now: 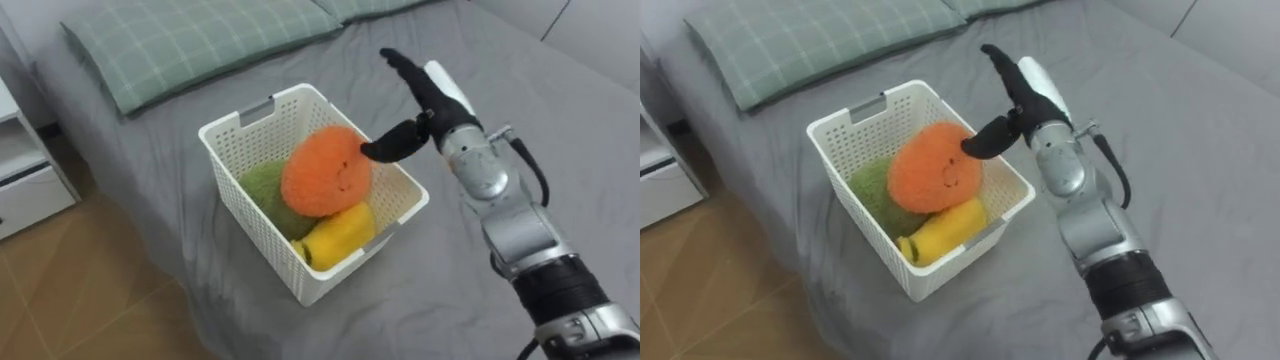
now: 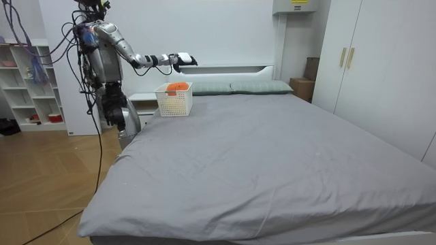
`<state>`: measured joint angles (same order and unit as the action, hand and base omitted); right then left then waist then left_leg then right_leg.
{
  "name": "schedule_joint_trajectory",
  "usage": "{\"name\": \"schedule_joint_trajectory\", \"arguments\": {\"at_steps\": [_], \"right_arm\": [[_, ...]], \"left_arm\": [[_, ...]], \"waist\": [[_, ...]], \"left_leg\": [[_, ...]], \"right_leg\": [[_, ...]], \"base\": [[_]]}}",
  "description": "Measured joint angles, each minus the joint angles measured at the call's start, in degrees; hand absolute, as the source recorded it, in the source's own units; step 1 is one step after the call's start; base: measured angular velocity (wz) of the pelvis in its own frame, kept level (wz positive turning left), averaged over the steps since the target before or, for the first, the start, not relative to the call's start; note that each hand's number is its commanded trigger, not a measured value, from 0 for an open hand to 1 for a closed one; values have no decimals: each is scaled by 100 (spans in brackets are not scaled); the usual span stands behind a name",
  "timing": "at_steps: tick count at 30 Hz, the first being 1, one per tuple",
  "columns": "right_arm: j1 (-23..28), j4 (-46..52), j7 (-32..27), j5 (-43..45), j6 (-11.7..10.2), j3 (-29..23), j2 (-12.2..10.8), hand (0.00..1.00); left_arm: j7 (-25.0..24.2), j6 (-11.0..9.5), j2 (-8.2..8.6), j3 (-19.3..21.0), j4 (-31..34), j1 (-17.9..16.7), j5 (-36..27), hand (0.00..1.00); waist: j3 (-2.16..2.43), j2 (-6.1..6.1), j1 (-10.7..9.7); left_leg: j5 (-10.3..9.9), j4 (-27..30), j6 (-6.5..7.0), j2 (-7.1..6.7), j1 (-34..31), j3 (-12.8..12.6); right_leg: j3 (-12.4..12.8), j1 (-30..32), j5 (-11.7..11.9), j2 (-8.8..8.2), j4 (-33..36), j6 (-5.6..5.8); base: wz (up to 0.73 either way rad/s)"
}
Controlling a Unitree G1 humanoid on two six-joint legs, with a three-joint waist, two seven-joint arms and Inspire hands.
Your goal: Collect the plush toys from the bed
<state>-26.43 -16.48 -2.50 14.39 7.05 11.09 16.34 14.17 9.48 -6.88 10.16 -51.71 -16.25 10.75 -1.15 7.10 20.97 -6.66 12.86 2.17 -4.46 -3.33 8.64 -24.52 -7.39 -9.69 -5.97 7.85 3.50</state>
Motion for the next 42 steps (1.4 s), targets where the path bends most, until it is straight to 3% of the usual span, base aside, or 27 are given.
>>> {"name": "schedule_joint_trajectory", "arguments": {"at_steps": [3, 5, 7, 9, 16, 20, 22, 27, 32, 36, 42], "right_arm": [[239, 291, -163, -272, -101, -317, 11, 0], [373, 351, -266, -341, -160, -524, 12, 0], [591, 356, -447, -343, -165, -794, 16, 0], [813, 367, -538, -359, -259, -993, 58, 0], [1755, 608, -974, -878, -463, -1788, 99, 0], [1867, 607, -1251, -961, -618, -2105, 95, 0], [1952, 607, -1485, -1201, -802, -2281, 95, 0], [2466, 370, -1614, -1925, -947, -2502, 103, 0], [3216, -197, -1623, -2133, -949, -2647, -21, 0], [3422, -1591, -1613, -2126, -968, -2669, -135, 0], [3578, -3780, -1398, -2100, -942, -2670, -281, 0]], "left_arm": [[62, -19, 4, 27, 26, 47, 1, 0], [141, -112, 33, 42, 108, 40, -18, 0], [191, -241, 54, 55, 105, 60, -62, 0], [202, -344, 56, 86, 74, 78, -116, 0], [258, -686, 85, 117, -242, 222, -226, 0], [265, -760, 85, 161, -247, 276, -222, 0], [264, -775, 84, 184, -233, 294, -225, 0], [276, -775, 86, 200, -331, 244, -374, 0], [267, -775, 75, 315, -339, 177, -454, 0], [260, -791, 63, 358, -382, 78, -446, 0], [109, -841, -8, 438, -495, 43, -452, 0]], "waist": [[36, -102, -284], [52, -172, -480], [96, -259, -671], [114, -292, -891], [119, -315, -1486], [116, -344, -1723], [115, -348, -1910], [93, -364, -2041], [83, -383, -2200], [89, -380, -2295], [83, -351, -2280]], "left_leg": [[-4, -149, 6, 81, 115, -273], [-5, -173, 7, 117, 178, -444], [-9, -319, 13, 193, 359, -730], [-12, -391, 17, 207, 452, -841], [-126, -514, -20, 353, 593, -1468], [-200, -521, -62, 420, 626, -1675], [-213, -533, -78, 454, 656, -1753], [-291, -554, -135, 547, 796, -1970], [-320, -556, -157, 582, 793, -2032], [-329, -546, -170, 586, 804, -2094], [-337, -543, -178, 583, 897, -2102]], "right_leg": [[217, 23, 17, 3, 68, -15], [373, 68, 32, 10, 92, -32], [600, 88, 66, 22, 96, -45], [700, 73, 68, 27, 98, -45], [1338, 267, 123, 171, 105, -81], [1485, 328, 140, 237, 97, -101], [1532, 355, 148, 268, 90, -113], [1658, 326, 151, 348, 88, -119], [1668, 352, 145, 376, 78, -146], [1689, 333, 122, 380, 75, -181], [1736, 245, 93, 389, 70, -186]], "base": [[-41], [-52], [-64], [-44], [-47], [-34], [-16], [-22], [-9], [-7], [-1]]}}
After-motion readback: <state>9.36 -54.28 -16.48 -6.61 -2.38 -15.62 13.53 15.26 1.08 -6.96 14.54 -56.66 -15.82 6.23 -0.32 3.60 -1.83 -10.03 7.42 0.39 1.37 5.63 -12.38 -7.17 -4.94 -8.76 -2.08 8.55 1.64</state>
